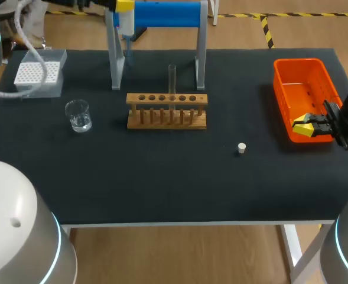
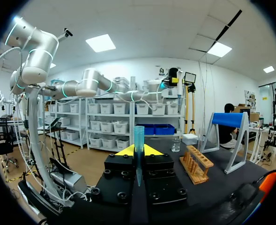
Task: Invert the test tube, pick up the pipette, mount the tip to pipette, aspirate from beaker and dispense into the tube, eject the tip, return the pipette, and cap with the stopper.
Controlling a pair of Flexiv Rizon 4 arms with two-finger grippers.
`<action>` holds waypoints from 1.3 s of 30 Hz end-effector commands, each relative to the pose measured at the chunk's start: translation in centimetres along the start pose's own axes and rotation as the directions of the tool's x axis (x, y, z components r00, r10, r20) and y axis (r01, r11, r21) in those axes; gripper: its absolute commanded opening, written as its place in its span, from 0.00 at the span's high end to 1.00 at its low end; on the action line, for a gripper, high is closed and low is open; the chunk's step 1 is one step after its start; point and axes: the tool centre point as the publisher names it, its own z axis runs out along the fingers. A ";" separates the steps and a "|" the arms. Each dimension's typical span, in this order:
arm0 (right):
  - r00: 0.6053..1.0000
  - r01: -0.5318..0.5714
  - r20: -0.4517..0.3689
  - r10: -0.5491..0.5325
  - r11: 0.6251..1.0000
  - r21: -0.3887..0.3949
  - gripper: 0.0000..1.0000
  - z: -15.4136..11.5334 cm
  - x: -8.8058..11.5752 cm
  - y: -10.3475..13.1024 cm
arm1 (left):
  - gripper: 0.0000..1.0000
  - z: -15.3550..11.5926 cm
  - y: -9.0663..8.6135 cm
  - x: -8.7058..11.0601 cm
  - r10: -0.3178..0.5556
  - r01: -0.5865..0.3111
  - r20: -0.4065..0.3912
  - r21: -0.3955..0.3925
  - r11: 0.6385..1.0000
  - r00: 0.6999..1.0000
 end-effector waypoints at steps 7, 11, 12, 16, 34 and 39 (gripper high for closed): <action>1.000 0.001 0.001 -0.001 1.000 0.001 1.00 -0.1 0.1 0.0 | 1.00 5.1 -1.4 4.5 -0.003 -0.004 0.124 0.057 0.998 0.992; 1.000 0.001 0.001 -0.001 1.000 0.001 1.00 -0.1 0.1 0.0 | 1.00 6.1 -1.8 4.9 -0.002 -0.007 0.141 0.063 0.998 0.990; 1.000 0.001 0.001 -0.001 1.000 0.001 1.00 -0.1 0.1 0.0 | 1.00 6.4 -1.9 5.0 0.000 -0.009 0.148 0.062 0.998 0.989; 1.000 0.001 0.001 -0.001 1.000 0.001 1.00 -0.1 0.1 0.0 | 1.00 7.4 -1.9 5.3 -0.003 -0.006 0.144 0.063 0.998 0.990; 1.000 0.001 0.001 -0.001 1.000 0.001 1.00 -0.1 0.1 0.0 | 1.00 11.0 -2.5 6.2 0.007 -0.015 0.123 0.056 0.998 0.992; 1.000 0.001 0.001 -0.001 1.000 0.001 1.00 -0.1 0.1 0.0 | 1.00 11.3 -2.5 6.6 0.010 -0.016 0.119 0.053 0.998 0.993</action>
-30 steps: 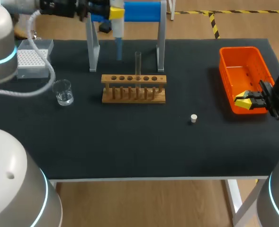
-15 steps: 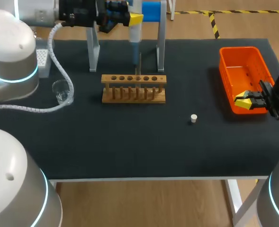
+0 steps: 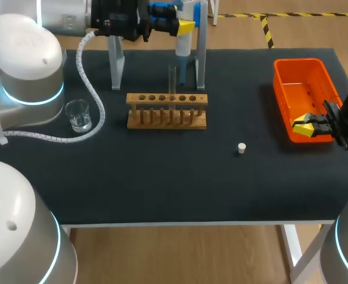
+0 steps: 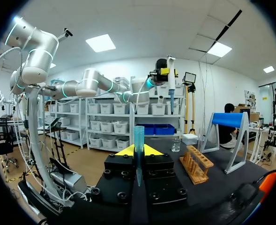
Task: Invert the test tube, pick up the pipette, mount the tip to pipette, aspirate from beaker and dispense into the tube, eject the tip, return the pipette, and cap with the stopper.
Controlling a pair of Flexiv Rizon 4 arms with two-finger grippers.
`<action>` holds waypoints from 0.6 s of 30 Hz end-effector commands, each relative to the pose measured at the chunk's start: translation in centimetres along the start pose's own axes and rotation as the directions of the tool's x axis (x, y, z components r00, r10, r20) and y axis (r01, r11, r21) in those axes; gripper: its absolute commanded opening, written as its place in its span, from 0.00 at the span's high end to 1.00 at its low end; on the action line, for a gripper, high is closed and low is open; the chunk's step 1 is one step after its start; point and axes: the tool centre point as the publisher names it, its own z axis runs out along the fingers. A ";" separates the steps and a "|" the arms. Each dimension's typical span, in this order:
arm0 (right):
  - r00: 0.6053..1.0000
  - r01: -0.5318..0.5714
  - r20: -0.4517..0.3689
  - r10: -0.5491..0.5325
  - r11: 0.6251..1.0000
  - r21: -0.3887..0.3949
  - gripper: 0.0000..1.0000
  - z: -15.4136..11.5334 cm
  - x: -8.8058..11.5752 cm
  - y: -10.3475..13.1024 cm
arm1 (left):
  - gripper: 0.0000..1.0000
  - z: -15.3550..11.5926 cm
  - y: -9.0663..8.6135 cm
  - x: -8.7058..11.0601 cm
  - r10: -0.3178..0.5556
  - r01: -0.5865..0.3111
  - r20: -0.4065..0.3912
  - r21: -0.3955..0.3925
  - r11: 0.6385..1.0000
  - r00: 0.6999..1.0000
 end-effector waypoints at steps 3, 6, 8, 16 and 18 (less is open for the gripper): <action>1.000 0.001 0.001 -0.001 1.000 0.001 1.00 -0.1 0.1 0.0 | 1.00 0.3 0.1 0.3 0.000 0.000 0.006 0.000 1.000 1.000; 1.000 0.001 0.001 -0.001 1.000 0.001 1.00 -0.1 0.1 0.0 | 1.00 0.3 0.1 0.4 0.001 -0.001 0.013 0.002 1.000 1.000; 1.000 0.001 0.001 -0.001 1.000 0.001 1.00 -0.1 0.1 0.0 | 1.00 0.4 0.1 0.5 0.001 -0.002 0.018 0.001 1.000 1.000; 1.000 0.001 0.001 -0.001 1.000 0.001 1.00 -0.1 0.1 0.0 | 1.00 0.9 0.0 0.7 0.012 -0.012 0.019 0.009 1.000 1.000; 1.000 0.001 0.001 -0.001 1.000 0.001 1.00 -0.1 0.1 0.0 | 1.00 1.0 -0.1 0.7 0.014 -0.014 0.019 0.009 1.000 1.000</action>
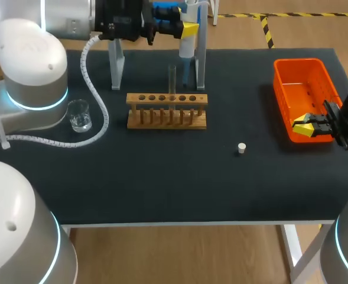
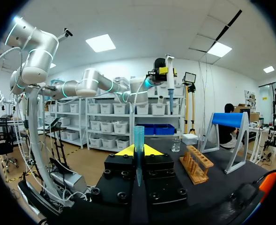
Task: Invert the test tube, pick up the pipette, mount the tip to pipette, aspirate from beaker and dispense into the tube, eject the tip, return the pipette, and cap with the stopper.
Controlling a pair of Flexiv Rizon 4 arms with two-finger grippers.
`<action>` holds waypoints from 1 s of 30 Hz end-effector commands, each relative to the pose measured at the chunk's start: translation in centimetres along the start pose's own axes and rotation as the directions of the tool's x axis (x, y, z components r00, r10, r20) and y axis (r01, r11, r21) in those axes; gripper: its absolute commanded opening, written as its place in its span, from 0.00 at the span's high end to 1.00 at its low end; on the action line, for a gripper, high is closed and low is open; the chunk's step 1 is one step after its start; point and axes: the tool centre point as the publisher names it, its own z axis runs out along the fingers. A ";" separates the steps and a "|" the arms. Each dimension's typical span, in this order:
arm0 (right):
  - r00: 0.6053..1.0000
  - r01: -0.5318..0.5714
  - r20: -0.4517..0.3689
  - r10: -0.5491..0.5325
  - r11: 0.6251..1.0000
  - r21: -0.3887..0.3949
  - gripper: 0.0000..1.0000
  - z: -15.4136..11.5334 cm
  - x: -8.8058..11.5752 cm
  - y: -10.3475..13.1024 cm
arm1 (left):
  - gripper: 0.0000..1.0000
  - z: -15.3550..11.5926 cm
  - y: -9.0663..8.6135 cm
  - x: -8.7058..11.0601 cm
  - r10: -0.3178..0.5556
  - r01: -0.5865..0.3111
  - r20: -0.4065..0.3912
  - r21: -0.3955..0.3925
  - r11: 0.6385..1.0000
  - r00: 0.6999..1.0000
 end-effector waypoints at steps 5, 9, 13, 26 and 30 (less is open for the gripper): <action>1.000 0.001 0.001 -0.001 1.000 0.001 1.00 -0.1 0.1 0.0 | 1.00 0.6 -0.1 0.0 0.005 -0.005 0.000 0.005 1.000 1.000; 1.000 0.001 0.001 -0.001 1.000 0.001 1.00 -0.1 0.1 0.0 | 1.00 0.8 -0.1 0.1 0.006 -0.006 -0.006 0.005 1.000 1.000; 1.000 0.001 0.001 -0.001 1.000 0.001 1.00 -0.1 0.1 0.0 | 1.00 0.8 -0.2 0.1 0.007 -0.007 -0.007 0.000 1.000 1.000; 1.000 0.001 0.001 -0.001 1.000 0.001 1.00 -0.1 0.1 0.0 | 1.00 0.8 -0.2 0.1 0.007 -0.007 -0.007 0.000 1.000 1.000; 1.000 0.001 0.001 -0.001 1.000 0.001 1.00 -0.1 0.1 0.0 | 1.00 0.8 -0.2 0.1 0.007 -0.007 -0.007 0.000 1.000 1.000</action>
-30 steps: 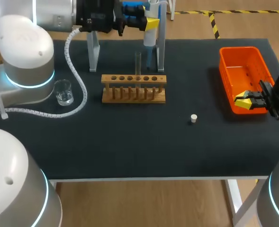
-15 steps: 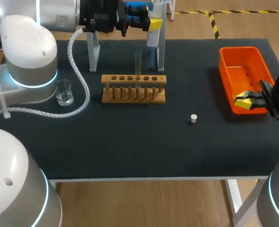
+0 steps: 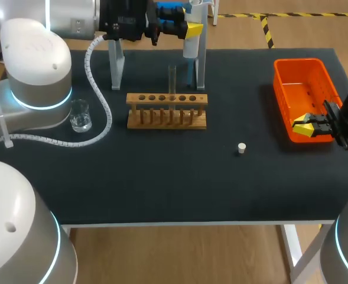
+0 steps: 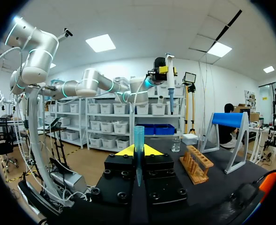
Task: Invert the test tube, pick up the pipette, mount the tip to pipette, aspirate from beaker and dispense into the tube, eject the tip, return the pipette, and cap with the stopper.
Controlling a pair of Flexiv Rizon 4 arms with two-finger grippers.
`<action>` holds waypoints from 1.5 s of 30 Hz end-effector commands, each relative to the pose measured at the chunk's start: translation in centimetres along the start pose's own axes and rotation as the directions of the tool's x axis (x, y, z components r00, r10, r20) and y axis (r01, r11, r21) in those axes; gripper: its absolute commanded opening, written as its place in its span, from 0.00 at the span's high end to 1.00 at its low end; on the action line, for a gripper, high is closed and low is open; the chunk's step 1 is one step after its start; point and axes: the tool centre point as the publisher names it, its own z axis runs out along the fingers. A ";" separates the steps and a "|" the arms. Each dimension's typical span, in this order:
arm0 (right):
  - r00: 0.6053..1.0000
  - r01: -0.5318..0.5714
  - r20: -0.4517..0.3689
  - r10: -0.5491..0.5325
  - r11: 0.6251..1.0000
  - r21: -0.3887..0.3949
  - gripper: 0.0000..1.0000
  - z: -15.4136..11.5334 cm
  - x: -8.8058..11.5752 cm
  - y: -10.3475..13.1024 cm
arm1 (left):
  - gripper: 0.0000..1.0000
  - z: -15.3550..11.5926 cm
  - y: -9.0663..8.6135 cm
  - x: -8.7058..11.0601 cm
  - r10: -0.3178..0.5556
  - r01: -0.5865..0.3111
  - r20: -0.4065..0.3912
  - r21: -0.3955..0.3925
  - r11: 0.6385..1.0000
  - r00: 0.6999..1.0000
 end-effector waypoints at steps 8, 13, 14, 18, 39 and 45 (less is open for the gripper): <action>1.000 0.001 0.001 -0.001 1.000 0.001 1.00 -0.1 0.1 0.0 | 1.00 0.1 0.0 0.0 0.000 0.000 0.001 0.000 1.000 1.000; 1.000 0.001 0.001 -0.001 1.000 0.001 1.00 -0.1 0.1 0.0 | 1.00 0.1 0.0 0.0 0.000 0.000 0.001 0.000 1.000 1.000; 1.000 0.001 0.001 -0.001 1.000 0.001 1.00 -0.1 0.1 0.0 | 1.00 0.1 0.0 0.0 0.000 0.000 0.001 0.000 1.000 1.000; 1.000 0.001 0.001 -0.001 1.000 0.001 1.00 -0.1 0.1 0.0 | 1.00 0.1 0.0 0.0 0.000 0.000 0.001 0.000 1.000 1.000; 1.000 0.000 0.009 0.000 1.000 0.003 1.00 0.9 -0.7 0.3 | 1.00 0.1 0.0 0.0 0.000 0.000 0.001 0.000 1.000 1.000; 1.000 0.013 -0.014 -0.013 1.000 0.011 1.00 4.2 -2.1 1.6 | 1.00 0.1 0.0 0.0 0.000 0.000 0.001 0.000 1.000 1.000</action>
